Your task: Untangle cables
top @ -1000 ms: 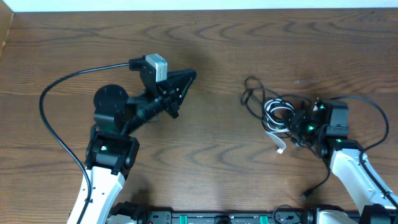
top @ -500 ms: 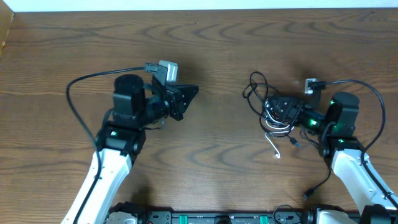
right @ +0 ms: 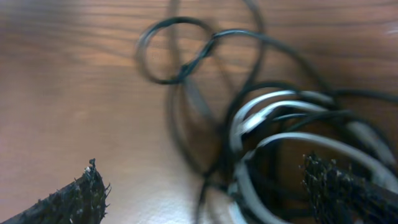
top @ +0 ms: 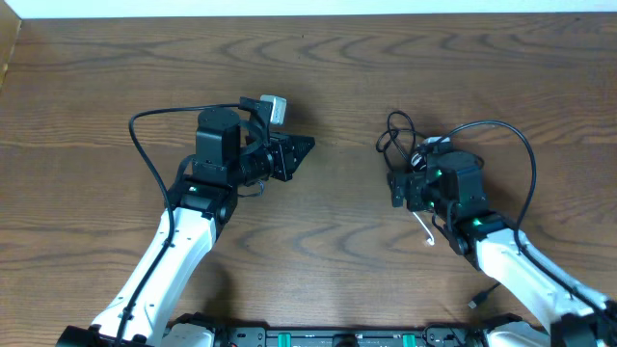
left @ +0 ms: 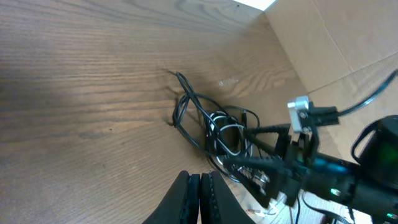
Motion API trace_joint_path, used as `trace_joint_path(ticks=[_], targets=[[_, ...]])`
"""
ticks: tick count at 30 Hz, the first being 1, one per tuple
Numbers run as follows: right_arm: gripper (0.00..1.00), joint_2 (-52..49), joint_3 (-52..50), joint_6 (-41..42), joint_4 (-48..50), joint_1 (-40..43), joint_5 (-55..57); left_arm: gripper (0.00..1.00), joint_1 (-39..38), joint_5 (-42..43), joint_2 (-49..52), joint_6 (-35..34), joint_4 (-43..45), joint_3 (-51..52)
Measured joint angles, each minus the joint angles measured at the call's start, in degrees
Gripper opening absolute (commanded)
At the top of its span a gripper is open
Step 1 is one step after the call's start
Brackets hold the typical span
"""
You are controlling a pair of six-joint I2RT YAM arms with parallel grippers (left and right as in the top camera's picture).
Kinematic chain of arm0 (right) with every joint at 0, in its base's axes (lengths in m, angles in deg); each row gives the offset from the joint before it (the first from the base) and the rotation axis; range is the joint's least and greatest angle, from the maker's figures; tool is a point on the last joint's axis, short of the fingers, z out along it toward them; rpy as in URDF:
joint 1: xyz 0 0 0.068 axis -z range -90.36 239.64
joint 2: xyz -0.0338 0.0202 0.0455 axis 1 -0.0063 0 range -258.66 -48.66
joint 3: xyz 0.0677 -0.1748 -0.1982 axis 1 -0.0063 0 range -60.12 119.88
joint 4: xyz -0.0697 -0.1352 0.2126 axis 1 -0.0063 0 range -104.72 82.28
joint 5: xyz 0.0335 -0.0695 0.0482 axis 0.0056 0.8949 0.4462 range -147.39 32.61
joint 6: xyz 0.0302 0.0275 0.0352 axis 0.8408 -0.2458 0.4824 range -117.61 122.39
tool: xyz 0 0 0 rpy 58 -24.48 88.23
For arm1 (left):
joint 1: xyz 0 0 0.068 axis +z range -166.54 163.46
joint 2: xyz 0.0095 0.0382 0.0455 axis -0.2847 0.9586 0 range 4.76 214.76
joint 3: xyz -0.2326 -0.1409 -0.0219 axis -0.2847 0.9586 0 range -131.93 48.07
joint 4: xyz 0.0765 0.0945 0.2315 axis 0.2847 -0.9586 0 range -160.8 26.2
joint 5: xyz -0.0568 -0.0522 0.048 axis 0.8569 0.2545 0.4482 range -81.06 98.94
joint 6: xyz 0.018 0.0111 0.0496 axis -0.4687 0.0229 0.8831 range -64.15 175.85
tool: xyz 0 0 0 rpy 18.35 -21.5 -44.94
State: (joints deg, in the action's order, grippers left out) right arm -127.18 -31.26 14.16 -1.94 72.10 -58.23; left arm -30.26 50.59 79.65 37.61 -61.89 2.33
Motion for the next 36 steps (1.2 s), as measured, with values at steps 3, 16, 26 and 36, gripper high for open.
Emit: trace_joint_path(ticks=[3,16,26,36], targets=[[0.94,-3.9,0.0,-0.5,2.4,0.0,3.2,0.09,0.0,0.0,0.0,0.0,0.0,0.0],[0.01,-8.2,0.1,2.9,4.0,0.0,-8.3,0.09,0.0,0.0,0.0,0.0,-0.4,0.0],[0.03,-4.5,5.5,3.6,4.2,1.2,-38.5,0.09,0.0,0.0,0.0,0.0,-6.1,0.0],[0.88,-1.3,7.6,1.6,-12.6,3.1,-27.9,0.15,0.0,0.0,0.0,-0.2,-8.6,0.0]])
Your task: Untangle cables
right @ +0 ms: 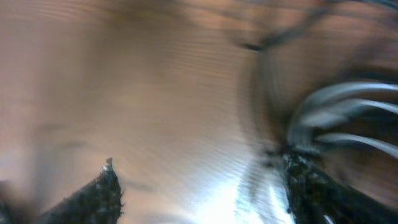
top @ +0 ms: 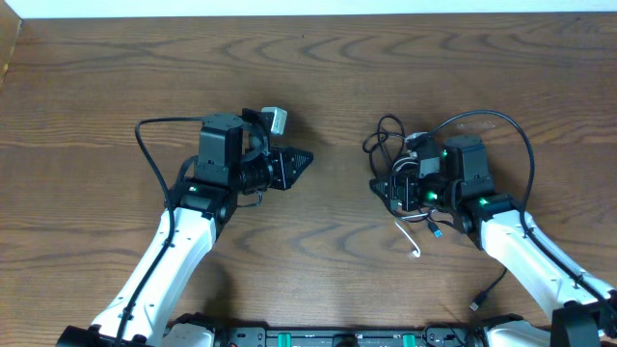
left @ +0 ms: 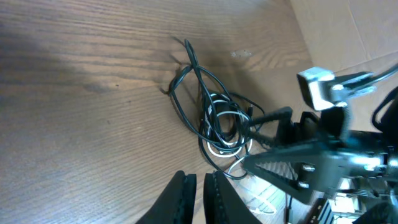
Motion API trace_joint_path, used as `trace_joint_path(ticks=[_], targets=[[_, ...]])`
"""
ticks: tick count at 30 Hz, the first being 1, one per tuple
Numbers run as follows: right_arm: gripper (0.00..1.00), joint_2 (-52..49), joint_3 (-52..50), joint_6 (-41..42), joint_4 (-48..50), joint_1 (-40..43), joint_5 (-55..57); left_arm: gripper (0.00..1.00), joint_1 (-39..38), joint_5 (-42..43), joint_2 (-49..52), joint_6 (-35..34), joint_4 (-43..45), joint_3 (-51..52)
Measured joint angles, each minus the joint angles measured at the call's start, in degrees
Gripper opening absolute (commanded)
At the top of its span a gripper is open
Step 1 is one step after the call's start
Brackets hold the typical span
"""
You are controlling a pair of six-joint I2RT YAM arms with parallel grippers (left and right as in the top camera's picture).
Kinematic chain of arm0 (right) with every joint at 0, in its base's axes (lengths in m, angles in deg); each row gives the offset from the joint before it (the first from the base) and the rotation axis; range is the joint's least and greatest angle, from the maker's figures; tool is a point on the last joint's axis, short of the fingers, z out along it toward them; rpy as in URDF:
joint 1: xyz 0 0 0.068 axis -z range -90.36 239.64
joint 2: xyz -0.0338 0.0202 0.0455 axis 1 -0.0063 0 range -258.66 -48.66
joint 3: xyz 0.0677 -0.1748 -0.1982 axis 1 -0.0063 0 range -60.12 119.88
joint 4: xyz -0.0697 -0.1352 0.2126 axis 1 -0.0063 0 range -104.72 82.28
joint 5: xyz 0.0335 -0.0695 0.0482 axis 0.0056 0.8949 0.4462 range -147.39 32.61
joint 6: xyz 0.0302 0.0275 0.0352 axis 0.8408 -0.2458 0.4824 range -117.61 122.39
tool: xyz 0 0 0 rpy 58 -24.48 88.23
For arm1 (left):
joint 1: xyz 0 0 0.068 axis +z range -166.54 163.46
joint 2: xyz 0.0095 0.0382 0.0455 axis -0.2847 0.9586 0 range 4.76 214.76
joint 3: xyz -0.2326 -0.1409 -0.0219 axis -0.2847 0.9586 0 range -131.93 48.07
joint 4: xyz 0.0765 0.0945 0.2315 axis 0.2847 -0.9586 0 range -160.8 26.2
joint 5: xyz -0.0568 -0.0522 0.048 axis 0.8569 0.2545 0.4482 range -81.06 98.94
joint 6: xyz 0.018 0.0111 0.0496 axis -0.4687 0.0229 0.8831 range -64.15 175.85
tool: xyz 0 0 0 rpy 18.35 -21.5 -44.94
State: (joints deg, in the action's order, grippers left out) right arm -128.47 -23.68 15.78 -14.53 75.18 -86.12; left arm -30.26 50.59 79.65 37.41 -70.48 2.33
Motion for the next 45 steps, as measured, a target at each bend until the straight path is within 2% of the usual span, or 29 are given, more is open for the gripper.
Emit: trace_joint_path(ticks=[4,12,13,18,23,27,33,38,39,41,43,45], targets=[[0.86,-1.4,-0.1,-2.2,0.2,-0.3,11.2,0.16,0.0,0.0,0.0,0.0,0.0,0.0],[0.83,-11.4,0.4,-3.8,3.5,-1.1,15.6,0.16,0.0,0.0,0.0,0.0,0.0,0.0],[0.77,-12.0,0.5,-4.1,4.0,-1.4,15.7,0.16,0.0,0.0,0.0,0.0,0.0,0.0],[0.01,-14.9,1.4,-4.8,6.1,-4.5,14.9,0.16,0.0,0.0,0.0,0.0,0.0,0.0],[0.01,-15.4,1.9,-4.9,6.0,-6.4,12.7,0.16,0.0,0.0,0.0,0.0,0.0,0.0],[0.01,-14.9,3.0,-4.9,2.1,-6.2,9.6,0.16,0.0,0.0,0.0,0.0,-0.1,0.0],[0.01,-7.3,5.5,-4.9,1.0,-2.7,-9.0,0.16,0.0,0.2,0.0,0.0,-0.7,0.0],[0.01,0.4,8.5,-4.7,1.3,-0.2,-20.2,0.17,0.0,4.2,0.0,0.0,-0.4,0.0],[0.01,0.9,8.5,-4.7,1.2,-0.2,-21.7,0.22,0.0,5.3,0.0,0.0,-0.4,0.0],[0.01,1.0,8.5,-4.8,0.7,-0.3,-24.0,0.25,0.0,7.7,0.0,-0.1,-0.4,0.0],[0.01,0.7,8.5,-5.5,0.0,-0.3,-25.4,0.37,0.0,9.3,0.0,-0.5,-0.4,0.0],[0.01,0.5,8.5,-6.4,-0.4,-0.3,-26.1,0.44,0.0,10.6,0.0,-2.1,0.0,0.0]])
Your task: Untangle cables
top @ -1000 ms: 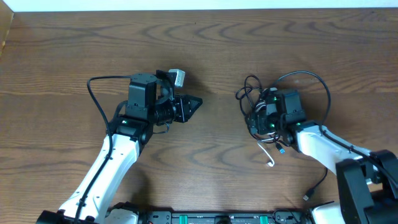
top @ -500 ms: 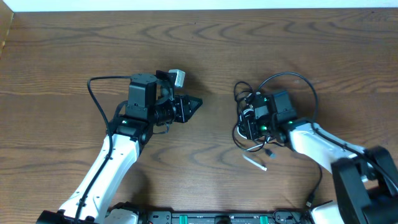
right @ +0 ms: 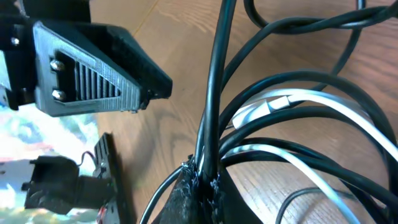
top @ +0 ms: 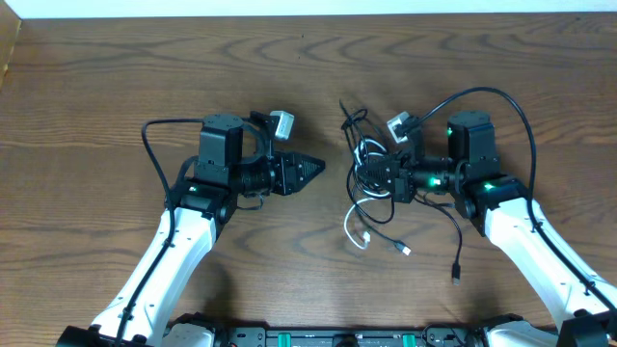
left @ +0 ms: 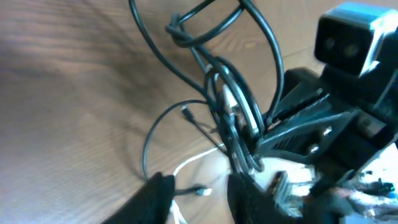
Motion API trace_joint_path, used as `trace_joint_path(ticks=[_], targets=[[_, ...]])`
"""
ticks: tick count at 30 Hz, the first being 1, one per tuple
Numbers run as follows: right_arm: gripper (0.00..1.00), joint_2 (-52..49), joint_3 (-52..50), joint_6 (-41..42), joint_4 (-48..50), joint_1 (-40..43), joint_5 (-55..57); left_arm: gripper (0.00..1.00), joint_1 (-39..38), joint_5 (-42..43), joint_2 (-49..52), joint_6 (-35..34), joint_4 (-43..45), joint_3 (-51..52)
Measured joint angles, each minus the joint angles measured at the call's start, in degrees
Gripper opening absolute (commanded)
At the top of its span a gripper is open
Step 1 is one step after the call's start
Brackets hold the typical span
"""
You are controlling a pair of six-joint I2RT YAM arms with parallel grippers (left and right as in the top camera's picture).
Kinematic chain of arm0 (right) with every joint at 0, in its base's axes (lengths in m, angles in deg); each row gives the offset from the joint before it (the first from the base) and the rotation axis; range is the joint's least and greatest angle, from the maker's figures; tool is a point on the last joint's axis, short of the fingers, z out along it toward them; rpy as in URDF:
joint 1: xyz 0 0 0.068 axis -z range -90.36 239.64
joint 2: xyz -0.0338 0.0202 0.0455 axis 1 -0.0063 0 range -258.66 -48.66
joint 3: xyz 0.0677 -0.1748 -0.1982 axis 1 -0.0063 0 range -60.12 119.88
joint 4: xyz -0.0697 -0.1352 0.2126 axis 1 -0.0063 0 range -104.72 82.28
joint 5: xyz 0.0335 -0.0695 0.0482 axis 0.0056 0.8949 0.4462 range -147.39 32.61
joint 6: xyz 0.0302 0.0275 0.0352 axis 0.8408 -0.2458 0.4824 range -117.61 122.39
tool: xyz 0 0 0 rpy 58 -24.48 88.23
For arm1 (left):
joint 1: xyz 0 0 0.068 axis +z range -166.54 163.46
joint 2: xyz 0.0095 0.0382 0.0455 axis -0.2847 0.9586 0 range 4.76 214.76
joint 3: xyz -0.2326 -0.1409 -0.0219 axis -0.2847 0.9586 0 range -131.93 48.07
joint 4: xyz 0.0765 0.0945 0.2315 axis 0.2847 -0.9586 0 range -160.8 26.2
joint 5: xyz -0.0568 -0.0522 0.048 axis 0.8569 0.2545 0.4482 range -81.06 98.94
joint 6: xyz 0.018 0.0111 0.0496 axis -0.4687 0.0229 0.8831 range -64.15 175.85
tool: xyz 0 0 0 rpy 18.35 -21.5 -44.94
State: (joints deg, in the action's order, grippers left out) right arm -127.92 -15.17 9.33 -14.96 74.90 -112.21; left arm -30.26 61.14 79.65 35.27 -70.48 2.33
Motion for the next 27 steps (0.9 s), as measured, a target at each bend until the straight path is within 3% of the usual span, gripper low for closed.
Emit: trace_joint_path(ticks=[4,13,15,18,27], targets=[[0.01,0.0,0.0,-1.5,-0.5,-0.2,-0.2,0.58,0.0,1.1,0.0,-5.5,3.3,0.0],[0.01,0.0,0.0,-2.7,-0.7,-3.2,0.6,0.62,-0.8,0.8,0.0,-15.7,12.8,0.0],[0.01,0.0,0.0,-2.9,-0.7,-3.5,0.7,0.78,-1.9,-0.5,0.0,-18.3,12.9,0.0],[0.01,0.0,0.0,-2.9,-0.6,-3.6,0.7,0.91,-3.8,-3.1,0.0,-22.4,12.9,0.0],[0.01,0.0,0.0,-2.9,-0.6,-3.6,0.8,0.93,-9.6,-13.6,0.0,-35.7,12.9,0.0]])
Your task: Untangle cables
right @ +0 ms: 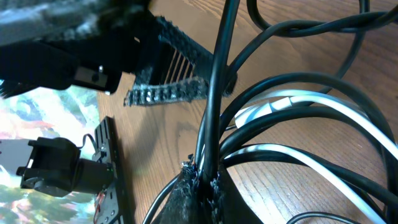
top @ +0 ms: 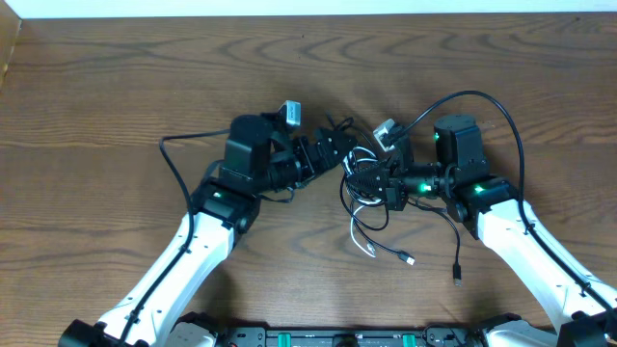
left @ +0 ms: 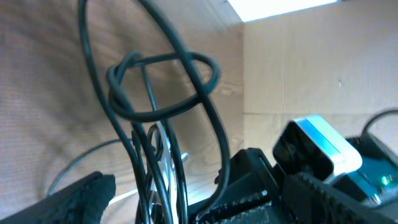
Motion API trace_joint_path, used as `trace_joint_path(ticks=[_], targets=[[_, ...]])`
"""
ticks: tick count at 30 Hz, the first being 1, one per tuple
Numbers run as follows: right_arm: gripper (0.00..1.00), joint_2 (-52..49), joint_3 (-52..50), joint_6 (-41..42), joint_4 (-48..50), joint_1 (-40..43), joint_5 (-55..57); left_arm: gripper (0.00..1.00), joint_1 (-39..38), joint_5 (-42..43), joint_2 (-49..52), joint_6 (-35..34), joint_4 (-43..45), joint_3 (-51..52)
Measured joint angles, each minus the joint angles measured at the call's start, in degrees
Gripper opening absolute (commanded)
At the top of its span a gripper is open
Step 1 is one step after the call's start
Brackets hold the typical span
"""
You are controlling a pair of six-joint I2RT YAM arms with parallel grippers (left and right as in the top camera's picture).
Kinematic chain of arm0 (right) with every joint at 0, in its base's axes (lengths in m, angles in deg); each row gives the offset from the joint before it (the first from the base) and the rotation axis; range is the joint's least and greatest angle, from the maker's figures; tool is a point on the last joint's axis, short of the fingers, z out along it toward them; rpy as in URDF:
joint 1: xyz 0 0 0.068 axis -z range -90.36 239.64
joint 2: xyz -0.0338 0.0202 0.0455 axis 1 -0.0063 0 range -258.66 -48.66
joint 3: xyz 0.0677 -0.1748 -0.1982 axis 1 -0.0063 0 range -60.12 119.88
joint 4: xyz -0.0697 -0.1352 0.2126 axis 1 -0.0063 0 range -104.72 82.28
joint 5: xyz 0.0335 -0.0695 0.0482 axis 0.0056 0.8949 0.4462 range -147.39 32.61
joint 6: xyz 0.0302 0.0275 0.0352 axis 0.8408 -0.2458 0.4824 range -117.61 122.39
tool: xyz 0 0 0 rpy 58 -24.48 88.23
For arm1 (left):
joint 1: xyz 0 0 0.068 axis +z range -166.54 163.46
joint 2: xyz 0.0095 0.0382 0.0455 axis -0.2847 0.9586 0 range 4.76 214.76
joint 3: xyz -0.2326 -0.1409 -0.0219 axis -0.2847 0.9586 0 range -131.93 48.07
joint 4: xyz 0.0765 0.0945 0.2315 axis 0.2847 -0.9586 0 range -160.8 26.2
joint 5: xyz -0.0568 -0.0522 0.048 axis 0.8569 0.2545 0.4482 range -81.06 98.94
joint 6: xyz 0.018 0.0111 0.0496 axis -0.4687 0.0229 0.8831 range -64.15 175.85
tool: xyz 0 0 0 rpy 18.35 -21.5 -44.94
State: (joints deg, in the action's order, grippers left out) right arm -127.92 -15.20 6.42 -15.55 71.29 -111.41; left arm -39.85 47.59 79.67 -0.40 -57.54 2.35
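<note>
The tangle of black and white cables (top: 363,196) hangs at the table's middle, with my right gripper (top: 367,180) shut on several of its black strands (right: 208,143). White strands (right: 292,102) curve out beside them. My left gripper (top: 335,150) is open wide right against the tangle. Its fingers (left: 84,198) stand on either side of black strands, with a knotted black loop (left: 163,79) rising in front. Loose ends trail on the table: a white plug (top: 370,253) and two black plugs (top: 409,259) (top: 456,280).
The brown wooden table (top: 96,87) runs to a pale wall at the back. A cardboard panel (left: 317,56) stands beyond the table. The left gripper's ribbed finger (right: 177,62) lies close above the right gripper's hold.
My left gripper has moved right, up against the tangle, and its fingers are wider apart, now around black strands. The right gripper keeps its hold in about the same place.
The tangle lay at the right under my open right gripper, with the left gripper shut far to the left. Later the right gripper was shut on the bundle and held it at the table's middle, ends trailing. Now the left gripper is open at the bundle.
</note>
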Motion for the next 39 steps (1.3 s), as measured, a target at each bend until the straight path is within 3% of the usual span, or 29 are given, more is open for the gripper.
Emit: trace_joint_path(ticks=[2,4,13,14,24,25,27,29,39], targets=[[0.01,0.0,0.0,0.0,0.0,0.0,0.0,0.91,-1.1,-2.4,0.2,-3.0,0.0,0.0],[0.01,0.0,0.0,0.0,0.0,0.0,0.0,0.83,-2.3,-5.0,0.9,-5.9,0.0,0.0],[0.01,0.0,0.0,0.0,-0.1,0.0,0.0,0.12,-3.4,-11.5,3.2,-13.4,0.1,0.0],[0.01,0.0,0.0,0.0,-0.2,0.0,0.1,0.08,-3.4,-12.0,3.2,-13.6,0.2,0.0],[0.01,-0.1,0.0,0.0,-0.9,0.0,0.9,0.08,-3.3,-13.9,3.2,-13.9,0.1,0.0],[0.01,-0.1,0.0,0.0,-0.9,0.0,0.9,0.13,-3.3,-13.9,3.2,-13.8,0.1,0.0],[0.01,-0.1,0.0,0.0,-1.0,0.0,0.7,0.14,-3.2,-14.2,3.2,-13.2,0.0,0.0],[0.01,-0.1,0.0,0.0,-1.1,0.0,0.5,0.08,-2.6,-14.6,3.2,-13.1,0.0,0.0],[0.03,-0.1,0.0,0.0,-1.1,0.0,0.5,0.08,-2.4,-14.6,3.2,-10.6,0.2,0.0]])
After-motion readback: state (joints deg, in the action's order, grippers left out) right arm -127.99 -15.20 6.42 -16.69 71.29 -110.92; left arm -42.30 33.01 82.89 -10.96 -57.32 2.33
